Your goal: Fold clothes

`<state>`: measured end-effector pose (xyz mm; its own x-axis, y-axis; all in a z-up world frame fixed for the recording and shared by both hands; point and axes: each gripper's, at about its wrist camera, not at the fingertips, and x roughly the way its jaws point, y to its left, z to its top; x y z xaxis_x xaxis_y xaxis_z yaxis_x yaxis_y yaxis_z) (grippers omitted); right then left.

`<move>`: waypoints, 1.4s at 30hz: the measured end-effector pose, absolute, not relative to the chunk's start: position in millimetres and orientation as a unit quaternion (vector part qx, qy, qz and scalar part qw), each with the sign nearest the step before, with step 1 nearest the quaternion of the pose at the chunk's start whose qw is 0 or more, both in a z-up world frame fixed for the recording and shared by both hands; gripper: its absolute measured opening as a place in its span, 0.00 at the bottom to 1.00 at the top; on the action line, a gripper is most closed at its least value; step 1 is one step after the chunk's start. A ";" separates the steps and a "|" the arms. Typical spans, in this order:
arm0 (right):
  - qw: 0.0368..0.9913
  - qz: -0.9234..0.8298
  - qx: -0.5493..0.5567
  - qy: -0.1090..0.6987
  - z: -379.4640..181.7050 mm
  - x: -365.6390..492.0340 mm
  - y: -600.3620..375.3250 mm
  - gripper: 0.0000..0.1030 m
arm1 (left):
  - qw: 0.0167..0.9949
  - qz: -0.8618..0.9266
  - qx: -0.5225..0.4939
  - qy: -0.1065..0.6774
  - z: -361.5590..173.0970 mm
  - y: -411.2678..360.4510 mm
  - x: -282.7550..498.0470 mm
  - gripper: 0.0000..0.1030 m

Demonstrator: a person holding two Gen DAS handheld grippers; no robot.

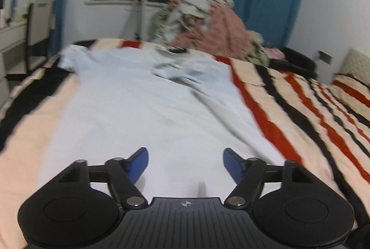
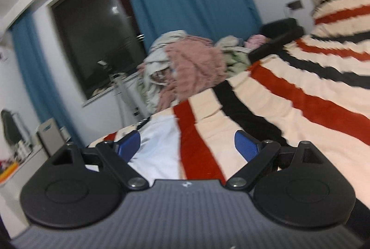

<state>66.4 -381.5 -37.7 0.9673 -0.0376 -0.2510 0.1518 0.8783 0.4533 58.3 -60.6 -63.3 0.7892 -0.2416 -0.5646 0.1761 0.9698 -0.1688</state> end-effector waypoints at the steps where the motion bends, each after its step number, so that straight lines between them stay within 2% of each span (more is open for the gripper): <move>1: 0.960 -0.055 0.247 0.118 -39.7 66.6 -385.6 0.87 | 0.942 -0.127 -0.050 0.307 -64.4 -74.5 56.8 0.62; 9: 0.956 -0.071 0.269 0.093 -45.6 59.5 -403.3 0.87 | 0.901 -0.280 -0.023 0.330 -89.6 -189.8 32.9 0.43; 13: 0.954 -0.078 0.275 0.087 -49.5 58.1 -413.7 0.87 | 0.881 -0.331 0.001 0.339 -113.6 -225.6 24.8 0.43; 17: 0.953 -0.082 0.276 0.094 -54.6 62.6 -417.4 0.87 | 0.861 -0.351 0.021 0.368 -135.0 -243.9 30.3 0.52; 20: 0.954 -0.074 0.272 0.105 -58.6 66.6 -413.2 0.87 | 0.851 -0.344 0.035 0.396 -149.4 -250.8 40.6 0.52; 21: 0.955 -0.076 0.268 0.107 -59.2 67.4 -411.1 0.87 | 0.850 -0.339 0.041 0.401 -153.6 -252.2 42.6 0.51; 22: 0.955 -0.079 0.264 0.107 -59.6 67.3 -409.6 0.87 | 0.853 -0.332 0.047 0.401 -156.2 -252.6 45.0 0.37; 23: 0.956 -0.082 0.260 0.107 -60.0 67.2 -408.0 0.87 | 0.857 -0.325 0.048 0.397 -156.4 -251.2 47.0 0.14; 24: 0.956 -0.086 0.258 0.107 -60.1 66.9 -406.8 0.87 | 0.861 -0.319 0.044 0.393 -155.6 -248.6 47.9 0.08; 33: 0.957 -0.112 0.264 0.051 -54.3 46.5 -410.8 0.87 | 0.891 -0.285 -0.132 0.327 -88.7 -149.6 27.9 0.08; 37: 0.961 -0.106 0.248 0.054 -52.3 47.9 -404.6 0.87 | 0.891 -0.268 -0.220 0.292 -54.0 -99.2 16.7 0.08; 42: 0.968 -0.074 0.221 0.095 -52.1 59.7 -388.3 0.87 | 0.866 -0.206 -0.294 0.348 -67.3 -30.2 7.4 0.08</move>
